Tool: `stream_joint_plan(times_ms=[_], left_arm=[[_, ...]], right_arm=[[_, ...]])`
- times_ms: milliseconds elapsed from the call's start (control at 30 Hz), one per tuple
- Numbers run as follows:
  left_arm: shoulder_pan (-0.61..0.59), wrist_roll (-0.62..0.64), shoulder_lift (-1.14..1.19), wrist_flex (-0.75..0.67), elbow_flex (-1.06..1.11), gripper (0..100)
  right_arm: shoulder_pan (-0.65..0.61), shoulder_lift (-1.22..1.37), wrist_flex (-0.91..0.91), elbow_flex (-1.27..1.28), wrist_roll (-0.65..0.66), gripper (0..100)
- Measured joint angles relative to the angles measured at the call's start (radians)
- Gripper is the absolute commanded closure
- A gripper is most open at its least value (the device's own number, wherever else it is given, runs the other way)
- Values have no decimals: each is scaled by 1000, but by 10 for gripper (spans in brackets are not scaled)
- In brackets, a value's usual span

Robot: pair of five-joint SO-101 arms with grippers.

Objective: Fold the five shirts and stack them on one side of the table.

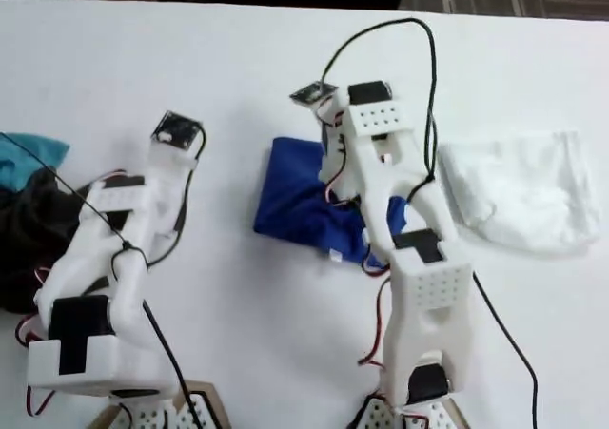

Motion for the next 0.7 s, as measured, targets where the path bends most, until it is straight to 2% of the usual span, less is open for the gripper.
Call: stream_joint_plan(times_ms=[200,400,600,700], left_arm=[[-2,0,0,0,0,974],[-2,0,0,0,0,974],[-2,0,0,0,0,974],[-2,0,0,0,0,974]], right_arm=[[-12,-195,-8,189,2,977],[-9,-402,-146,374,2,970],[-11,-445,-319,485,2,804],[-9,-410,-333,486,2,824]])
